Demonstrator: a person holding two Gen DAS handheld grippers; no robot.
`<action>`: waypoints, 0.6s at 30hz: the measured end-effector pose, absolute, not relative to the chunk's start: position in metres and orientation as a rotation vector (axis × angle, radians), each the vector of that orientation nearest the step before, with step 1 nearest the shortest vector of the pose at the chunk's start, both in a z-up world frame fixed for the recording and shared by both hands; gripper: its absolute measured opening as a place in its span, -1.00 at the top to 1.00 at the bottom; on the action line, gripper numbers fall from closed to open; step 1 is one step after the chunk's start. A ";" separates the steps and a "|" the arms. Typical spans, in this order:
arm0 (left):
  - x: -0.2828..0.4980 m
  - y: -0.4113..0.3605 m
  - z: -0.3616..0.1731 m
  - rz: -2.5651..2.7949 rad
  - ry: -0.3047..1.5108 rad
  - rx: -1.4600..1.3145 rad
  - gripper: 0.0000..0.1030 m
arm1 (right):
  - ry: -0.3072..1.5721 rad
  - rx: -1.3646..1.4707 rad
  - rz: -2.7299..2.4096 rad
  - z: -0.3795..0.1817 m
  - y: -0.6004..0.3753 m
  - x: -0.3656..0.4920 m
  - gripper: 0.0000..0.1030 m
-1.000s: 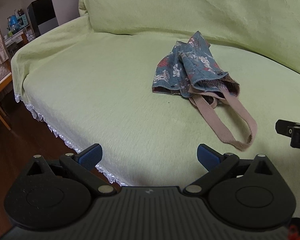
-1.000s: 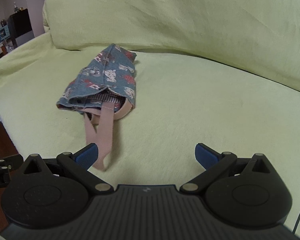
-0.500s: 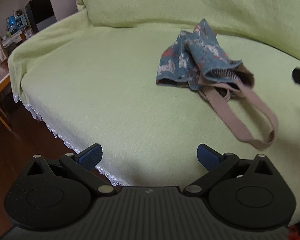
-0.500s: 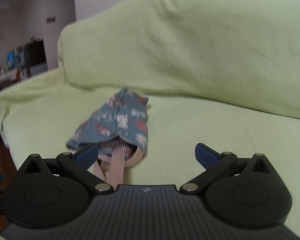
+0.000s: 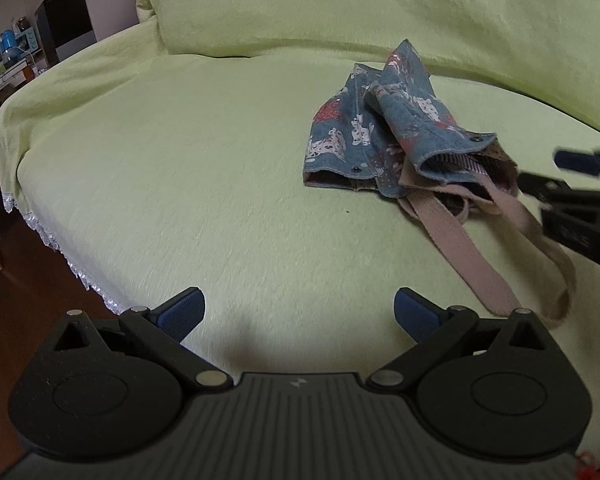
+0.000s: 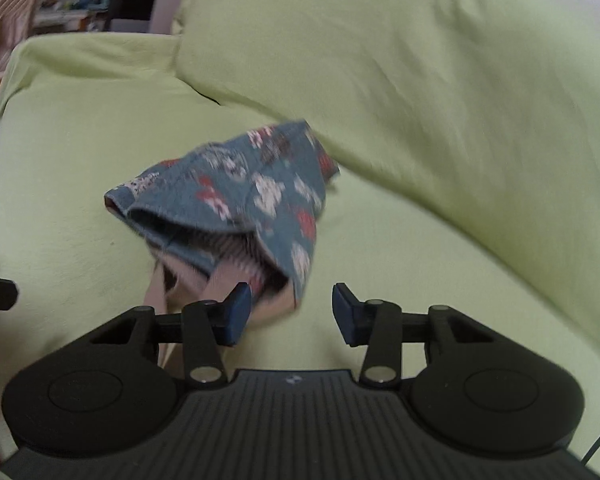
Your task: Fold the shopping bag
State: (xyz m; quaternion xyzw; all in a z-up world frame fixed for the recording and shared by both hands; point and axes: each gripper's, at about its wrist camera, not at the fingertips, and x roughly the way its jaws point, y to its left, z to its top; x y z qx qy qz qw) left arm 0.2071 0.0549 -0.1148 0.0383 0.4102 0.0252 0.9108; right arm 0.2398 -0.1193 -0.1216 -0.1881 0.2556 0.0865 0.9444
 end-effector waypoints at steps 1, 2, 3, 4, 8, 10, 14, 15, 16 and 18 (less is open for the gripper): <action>0.209 0.056 -0.116 0.052 0.848 0.079 -0.97 | 0.500 -0.425 0.182 -0.123 -0.113 0.245 0.28; 0.211 0.056 -0.118 0.052 0.851 0.080 -0.97 | 0.479 -0.471 0.187 -0.126 -0.107 0.249 0.28; 0.214 0.057 -0.120 0.053 0.854 0.080 -0.97 | 0.465 -0.516 0.194 -0.130 -0.101 0.253 0.29; 0.215 0.057 -0.121 0.053 0.856 0.080 -0.97 | 0.451 -0.557 0.200 -0.133 -0.096 0.257 0.34; 0.221 0.058 -0.125 0.055 0.864 0.078 -0.97 | 0.453 -0.640 0.255 -0.146 -0.083 0.275 1.00; 0.221 0.058 -0.125 0.050 0.862 0.074 -0.97 | 0.449 -0.547 0.261 -0.143 -0.090 0.279 1.00; 0.219 0.057 -0.124 0.032 0.848 0.084 -0.97 | 0.507 0.041 0.174 -0.118 -0.156 0.276 1.00; 0.219 0.055 -0.123 0.024 0.843 0.088 -0.97 | 0.530 0.195 0.138 -0.116 -0.177 0.272 1.00; 0.219 0.054 -0.122 0.015 0.835 0.092 -0.97 | 0.547 0.312 0.095 -0.115 -0.196 0.264 1.00; 0.219 0.049 -0.121 -0.020 0.820 0.109 -0.97 | 0.578 0.507 0.003 -0.115 -0.231 0.247 1.00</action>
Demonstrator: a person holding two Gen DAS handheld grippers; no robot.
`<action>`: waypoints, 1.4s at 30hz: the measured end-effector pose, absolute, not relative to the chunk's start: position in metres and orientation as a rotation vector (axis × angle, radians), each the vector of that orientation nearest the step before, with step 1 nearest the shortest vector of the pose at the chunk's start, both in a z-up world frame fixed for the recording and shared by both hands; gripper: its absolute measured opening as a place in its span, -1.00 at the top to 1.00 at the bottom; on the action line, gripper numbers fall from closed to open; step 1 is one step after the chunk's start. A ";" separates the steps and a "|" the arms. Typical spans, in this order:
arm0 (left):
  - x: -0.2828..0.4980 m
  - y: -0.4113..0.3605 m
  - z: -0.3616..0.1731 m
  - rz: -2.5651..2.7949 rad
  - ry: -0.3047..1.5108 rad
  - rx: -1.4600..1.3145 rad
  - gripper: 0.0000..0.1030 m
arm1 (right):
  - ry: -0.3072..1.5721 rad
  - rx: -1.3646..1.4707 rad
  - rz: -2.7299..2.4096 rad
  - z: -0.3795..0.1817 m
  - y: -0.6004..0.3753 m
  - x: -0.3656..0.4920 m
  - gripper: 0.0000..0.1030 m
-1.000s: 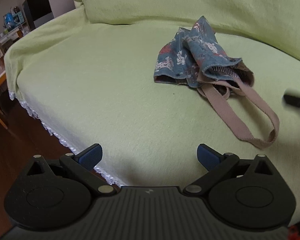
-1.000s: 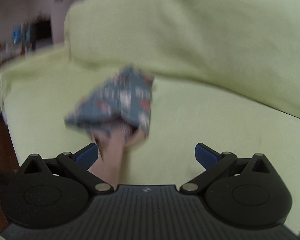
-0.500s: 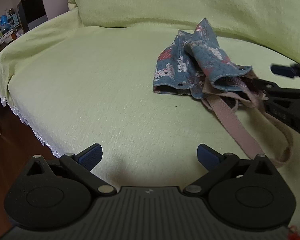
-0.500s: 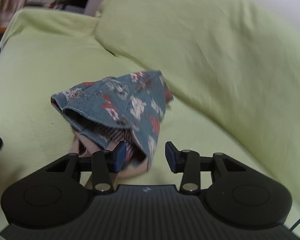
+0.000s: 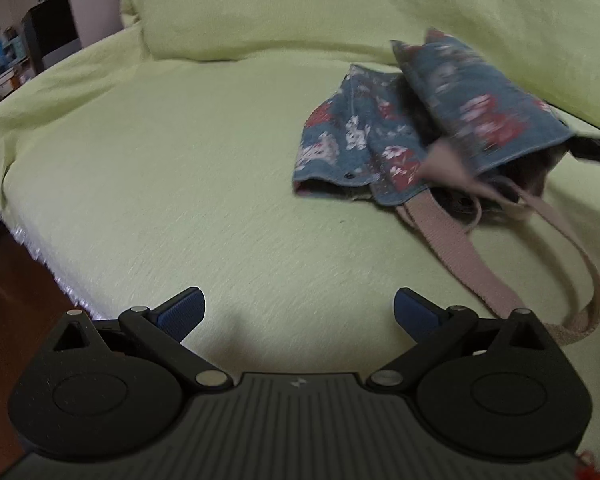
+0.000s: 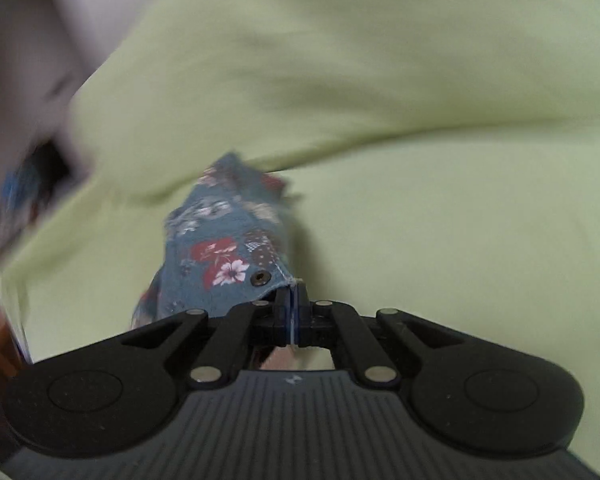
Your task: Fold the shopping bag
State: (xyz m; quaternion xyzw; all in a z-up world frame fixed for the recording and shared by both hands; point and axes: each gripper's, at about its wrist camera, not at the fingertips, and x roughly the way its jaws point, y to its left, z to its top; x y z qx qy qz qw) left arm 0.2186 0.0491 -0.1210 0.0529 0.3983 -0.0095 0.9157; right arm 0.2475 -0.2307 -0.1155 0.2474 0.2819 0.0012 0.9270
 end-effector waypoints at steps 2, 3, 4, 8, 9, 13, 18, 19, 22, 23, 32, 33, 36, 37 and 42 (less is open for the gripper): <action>0.221 0.042 -0.122 -0.061 0.798 0.151 -0.96 | 0.607 0.497 -0.119 -0.118 -0.249 0.229 0.98; 0.224 0.038 -0.124 -0.071 0.789 0.189 -0.96 | 0.630 0.466 -0.162 -0.119 -0.256 0.222 0.92; 0.227 0.033 -0.127 -0.076 0.779 0.237 -0.94 | 0.661 0.378 -0.163 -0.122 -0.256 0.219 0.90; 0.245 0.019 -0.138 -0.074 0.682 0.466 -0.80 | 0.566 -0.064 -0.038 -0.117 -0.218 0.201 0.03; 0.250 0.017 -0.140 -0.083 0.658 0.524 -0.71 | 0.531 -0.164 0.002 -0.117 -0.206 0.199 -0.10; 0.267 0.010 -0.154 -0.111 0.568 0.759 -0.35 | 0.423 -0.487 0.131 -0.124 -0.166 0.205 -0.10; 0.283 0.004 -0.169 -0.168 0.491 0.954 -0.23 | 0.341 -0.772 0.187 -0.144 -0.144 0.223 -0.06; 0.285 0.002 -0.172 -0.178 0.469 0.986 -0.23 | 0.322 -0.820 0.198 -0.147 -0.140 0.227 -0.06; 0.290 -0.004 -0.171 -0.205 0.403 1.011 -0.14 | 0.252 -0.937 0.218 -0.156 -0.132 0.237 0.18; 0.293 -0.006 -0.169 -0.216 0.397 0.990 -0.02 | 0.237 -0.944 0.233 -0.158 -0.132 0.242 0.46; 0.284 0.014 -0.106 -0.234 0.418 0.464 0.90 | 0.384 0.017 -0.049 -0.088 -0.228 0.259 0.91; 0.275 0.018 -0.092 -0.259 0.410 0.374 0.90 | 0.396 0.118 -0.092 -0.081 -0.244 0.252 0.91; 0.236 0.015 -0.070 -0.350 0.428 0.221 0.87 | 0.413 0.226 -0.181 -0.068 -0.275 0.206 0.91; 0.224 0.009 -0.071 -0.367 0.464 0.231 0.77 | 0.449 0.224 -0.213 -0.069 -0.282 0.187 0.91; 0.171 -0.020 -0.107 -0.429 0.671 0.376 0.43 | 0.714 0.223 -0.282 -0.103 -0.308 0.111 0.64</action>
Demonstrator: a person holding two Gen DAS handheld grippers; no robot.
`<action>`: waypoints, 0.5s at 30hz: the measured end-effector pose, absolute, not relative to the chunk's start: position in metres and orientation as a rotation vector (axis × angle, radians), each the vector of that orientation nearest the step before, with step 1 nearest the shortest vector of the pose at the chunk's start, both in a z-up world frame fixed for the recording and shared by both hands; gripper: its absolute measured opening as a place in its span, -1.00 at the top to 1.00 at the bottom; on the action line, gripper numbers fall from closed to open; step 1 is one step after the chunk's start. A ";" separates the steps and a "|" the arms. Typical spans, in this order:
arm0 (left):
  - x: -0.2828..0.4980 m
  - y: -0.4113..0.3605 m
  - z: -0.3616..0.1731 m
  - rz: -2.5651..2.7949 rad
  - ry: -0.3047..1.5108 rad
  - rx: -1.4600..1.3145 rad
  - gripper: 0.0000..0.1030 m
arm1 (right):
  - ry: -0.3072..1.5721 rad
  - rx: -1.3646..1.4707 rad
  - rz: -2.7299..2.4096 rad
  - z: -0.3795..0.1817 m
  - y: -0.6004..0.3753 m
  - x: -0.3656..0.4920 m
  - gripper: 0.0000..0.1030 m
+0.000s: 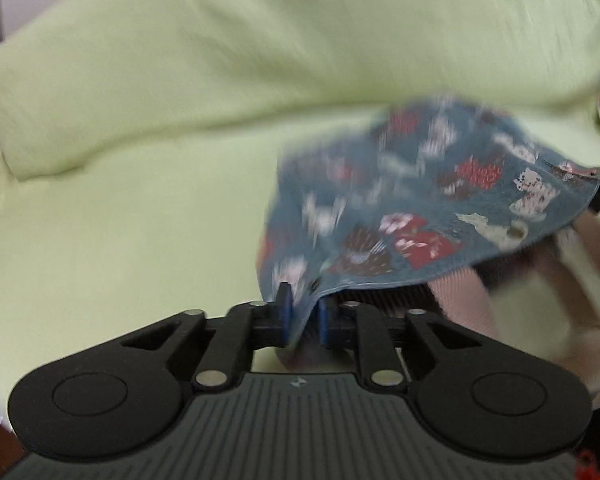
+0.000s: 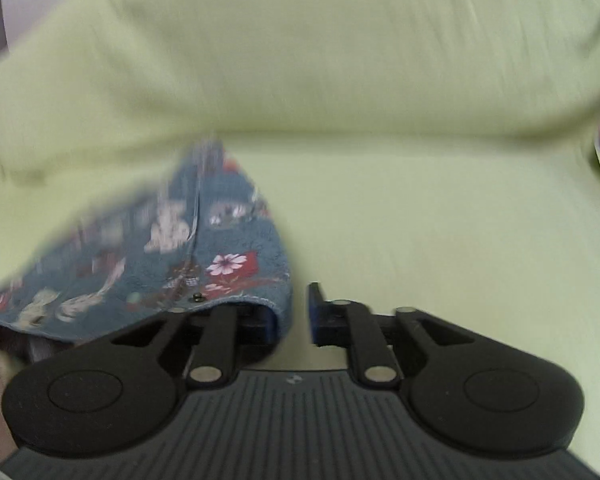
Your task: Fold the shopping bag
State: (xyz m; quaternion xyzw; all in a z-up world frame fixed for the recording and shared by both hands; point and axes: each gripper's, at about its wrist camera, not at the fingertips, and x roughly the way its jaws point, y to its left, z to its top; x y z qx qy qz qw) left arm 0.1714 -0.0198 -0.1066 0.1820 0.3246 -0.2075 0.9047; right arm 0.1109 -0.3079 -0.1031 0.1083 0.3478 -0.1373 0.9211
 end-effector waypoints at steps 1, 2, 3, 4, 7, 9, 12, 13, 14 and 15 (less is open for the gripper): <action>0.162 -0.025 -0.113 -0.413 0.688 0.432 0.44 | 0.753 0.189 -0.278 -0.111 -0.306 0.101 0.60; 0.155 -0.029 -0.116 -0.400 0.690 0.479 0.44 | 0.780 0.150 -0.272 -0.117 -0.304 0.091 0.54; 0.148 -0.033 -0.116 -0.389 0.677 0.518 0.35 | 0.774 0.100 -0.264 -0.121 -0.299 0.083 0.50; 0.141 -0.036 -0.115 -0.381 0.655 0.554 0.15 | 0.752 0.045 -0.252 -0.122 -0.293 0.076 0.37; 0.124 -0.050 -0.118 -0.393 0.555 0.693 -0.01 | 0.694 -0.123 -0.227 -0.124 -0.278 0.072 0.10; 0.122 -0.061 -0.122 -0.398 0.510 0.805 -0.08 | 0.669 -0.170 -0.208 -0.124 -0.275 0.075 0.01; 0.120 -0.064 -0.113 -0.433 0.504 0.782 -0.08 | 0.637 -0.096 -0.177 -0.116 -0.284 0.067 0.00; 0.120 -0.062 -0.106 -0.450 0.510 0.737 -0.08 | 0.624 -0.056 -0.167 -0.111 -0.289 0.062 0.00; 0.122 -0.059 -0.099 -0.460 0.514 0.686 -0.08 | 0.605 -0.007 -0.157 -0.105 -0.294 0.057 0.00; 0.124 -0.055 -0.093 -0.464 0.517 0.632 -0.08 | 0.582 0.037 -0.148 -0.100 -0.299 0.054 0.00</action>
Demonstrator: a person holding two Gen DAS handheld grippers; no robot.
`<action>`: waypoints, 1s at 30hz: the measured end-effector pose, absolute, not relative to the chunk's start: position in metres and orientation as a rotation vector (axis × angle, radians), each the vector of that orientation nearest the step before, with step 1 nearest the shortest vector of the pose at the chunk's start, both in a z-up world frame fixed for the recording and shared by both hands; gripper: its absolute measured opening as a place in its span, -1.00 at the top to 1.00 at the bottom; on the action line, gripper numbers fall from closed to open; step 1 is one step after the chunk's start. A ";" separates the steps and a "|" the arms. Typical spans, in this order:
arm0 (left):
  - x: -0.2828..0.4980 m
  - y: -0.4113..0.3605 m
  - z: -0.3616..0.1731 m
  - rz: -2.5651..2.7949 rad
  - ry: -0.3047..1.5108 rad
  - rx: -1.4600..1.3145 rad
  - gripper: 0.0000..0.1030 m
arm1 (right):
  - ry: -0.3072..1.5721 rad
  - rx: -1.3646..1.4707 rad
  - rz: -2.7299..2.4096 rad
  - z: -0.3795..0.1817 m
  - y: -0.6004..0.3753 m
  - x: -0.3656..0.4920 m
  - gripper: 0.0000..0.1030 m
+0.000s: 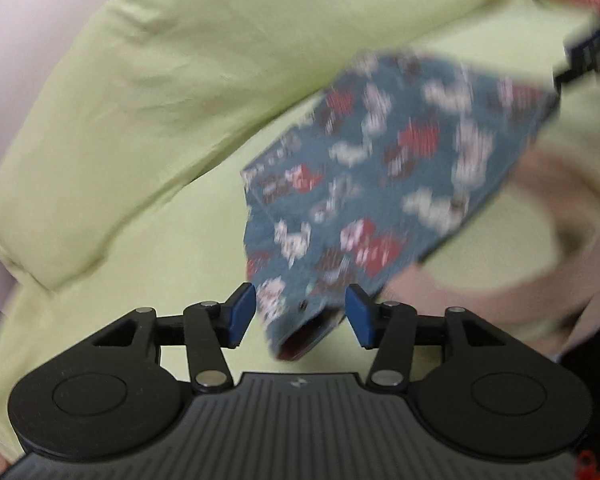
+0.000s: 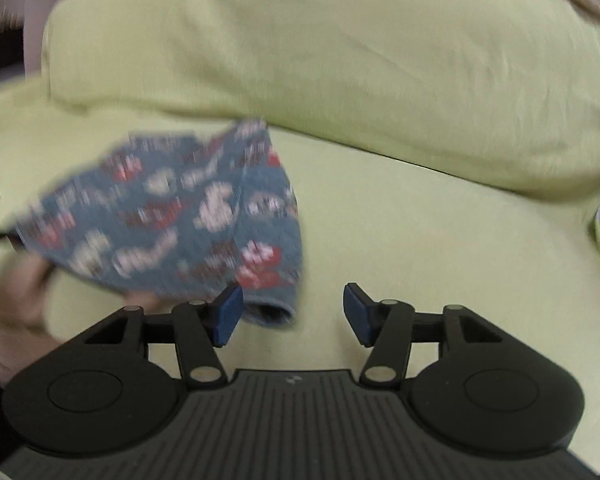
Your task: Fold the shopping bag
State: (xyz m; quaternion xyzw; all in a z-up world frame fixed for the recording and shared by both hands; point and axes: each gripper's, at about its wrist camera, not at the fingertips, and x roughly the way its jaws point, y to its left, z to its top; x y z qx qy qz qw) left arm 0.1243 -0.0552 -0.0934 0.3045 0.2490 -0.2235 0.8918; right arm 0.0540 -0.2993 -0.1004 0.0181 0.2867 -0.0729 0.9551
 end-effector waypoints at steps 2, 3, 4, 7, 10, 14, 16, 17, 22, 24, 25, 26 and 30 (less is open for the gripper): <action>0.135 -0.057 -0.091 -0.458 0.527 0.573 0.01 | 0.550 0.100 -0.138 -0.097 -0.305 0.059 0.12; 0.141 -0.060 -0.092 -0.454 0.539 0.567 0.26 | 0.547 0.106 -0.133 -0.098 -0.305 0.065 0.17; 0.146 -0.064 -0.094 -0.453 0.553 0.563 0.86 | 0.545 0.106 -0.122 -0.100 -0.304 0.072 0.34; 0.163 -0.072 -0.104 -0.454 0.619 0.522 1.00 | 0.539 0.059 -0.034 -0.104 -0.288 0.085 0.53; 0.173 -0.071 -0.123 -0.425 0.672 0.542 0.93 | 0.571 -0.008 0.036 -0.115 -0.272 0.101 0.55; 0.178 -0.057 -0.137 -0.387 0.712 0.528 0.89 | 0.647 -0.005 -0.013 -0.129 -0.279 0.113 0.58; 0.177 -0.049 -0.131 -0.391 0.730 0.502 0.81 | 0.666 0.018 -0.038 -0.130 -0.286 0.115 0.56; 0.177 -0.045 -0.127 -0.385 0.737 0.489 0.72 | 0.665 0.024 -0.041 -0.126 -0.287 0.114 0.45; 0.180 -0.020 -0.112 -0.341 0.761 0.352 -0.62 | 0.630 0.221 -0.100 -0.113 -0.310 0.106 -0.27; 0.189 -0.006 -0.114 -0.359 0.828 0.203 -0.62 | 0.650 0.346 -0.117 -0.118 -0.325 0.105 -0.27; 0.195 0.000 -0.116 -0.358 0.862 0.138 -0.62 | 0.652 0.418 -0.116 -0.124 -0.331 0.104 -0.26; 0.199 0.005 -0.119 -0.360 0.885 0.081 -0.60 | 0.653 0.490 -0.116 -0.129 -0.336 0.103 -0.25; 0.214 0.019 -0.131 -0.399 0.949 -0.146 -0.01 | 0.652 0.695 -0.080 -0.144 -0.346 0.107 0.01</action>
